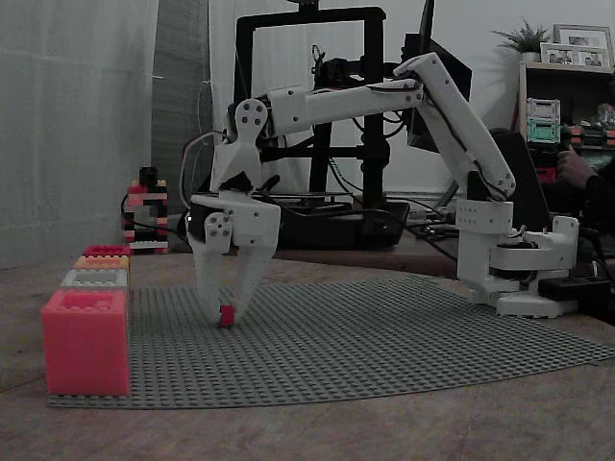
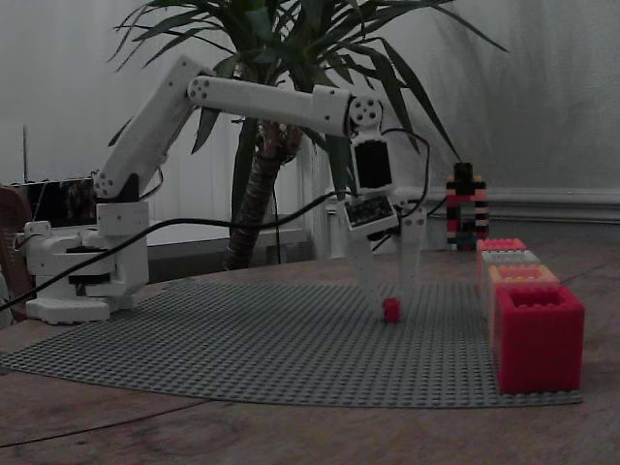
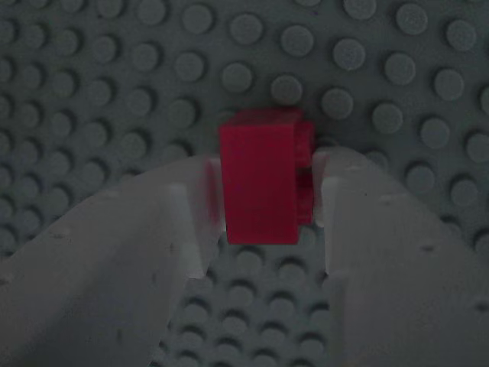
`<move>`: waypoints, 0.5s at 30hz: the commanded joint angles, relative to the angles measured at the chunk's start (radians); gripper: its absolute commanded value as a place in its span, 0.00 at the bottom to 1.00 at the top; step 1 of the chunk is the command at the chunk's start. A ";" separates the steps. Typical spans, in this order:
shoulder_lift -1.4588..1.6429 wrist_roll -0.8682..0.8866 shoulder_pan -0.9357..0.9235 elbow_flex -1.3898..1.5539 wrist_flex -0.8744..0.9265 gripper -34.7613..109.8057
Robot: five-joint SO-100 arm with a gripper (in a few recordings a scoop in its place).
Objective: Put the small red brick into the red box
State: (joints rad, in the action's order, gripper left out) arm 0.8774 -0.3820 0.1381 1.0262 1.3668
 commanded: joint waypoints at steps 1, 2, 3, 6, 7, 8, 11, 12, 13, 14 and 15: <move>0.066 0.005 0.037 -0.072 0.012 0.24; 0.078 0.014 0.038 -0.077 0.021 0.24; 0.094 0.023 0.041 -0.081 0.034 0.24; 0.156 0.063 0.052 -0.084 0.063 0.24; 0.179 0.083 0.057 -0.084 0.069 0.24; 0.202 0.107 0.061 -0.084 0.072 0.24; 0.276 0.198 0.067 -0.086 0.064 0.24; 0.301 0.230 0.067 -0.086 0.052 0.24; 0.325 0.258 0.067 -0.086 0.035 0.24; 0.347 0.281 0.066 -0.086 0.017 0.24; 0.368 0.304 0.063 -0.086 -0.003 0.24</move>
State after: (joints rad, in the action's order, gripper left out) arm 1.0554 -0.1212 0.1718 1.0002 1.3959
